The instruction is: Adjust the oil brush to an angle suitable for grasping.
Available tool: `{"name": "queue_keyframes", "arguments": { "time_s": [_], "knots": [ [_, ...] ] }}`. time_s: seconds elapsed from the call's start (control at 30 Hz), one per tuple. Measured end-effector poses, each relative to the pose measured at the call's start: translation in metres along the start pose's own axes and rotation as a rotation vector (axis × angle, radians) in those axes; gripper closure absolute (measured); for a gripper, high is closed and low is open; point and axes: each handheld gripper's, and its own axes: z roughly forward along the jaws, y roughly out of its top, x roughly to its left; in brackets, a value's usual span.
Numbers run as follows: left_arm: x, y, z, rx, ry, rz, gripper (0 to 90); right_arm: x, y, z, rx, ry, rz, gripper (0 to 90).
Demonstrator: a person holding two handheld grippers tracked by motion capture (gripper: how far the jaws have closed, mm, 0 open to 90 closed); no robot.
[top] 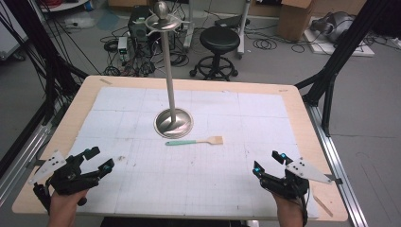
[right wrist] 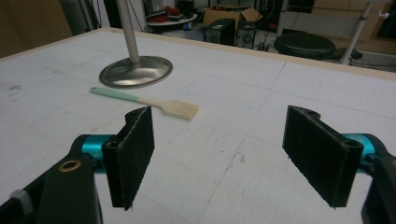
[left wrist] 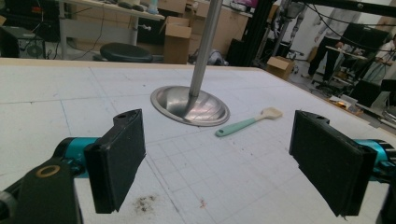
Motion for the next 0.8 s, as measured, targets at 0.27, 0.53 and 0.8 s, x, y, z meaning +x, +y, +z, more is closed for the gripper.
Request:
{"name": "queue_keyframes", "arguments": {
  "time_s": [0.27, 0.53, 0.8],
  "knots": [
    [0.002, -0.001, 0.001, 0.013, -0.007, -0.006, 21.6, 0.003, 0.002, 0.028, 0.043, 0.029, -0.001, 22.3],
    [0.004, -0.002, 0.001, 0.017, -0.015, -0.011, 22.0, 0.015, 0.015, 0.078, 0.095, 0.033, -0.001, 36.2],
    [0.006, -0.003, 0.001, 0.028, -0.019, -0.016, 22.1, 0.026, 0.024, 0.135, 0.159, 0.100, -0.008, 89.6]
  ]
}}
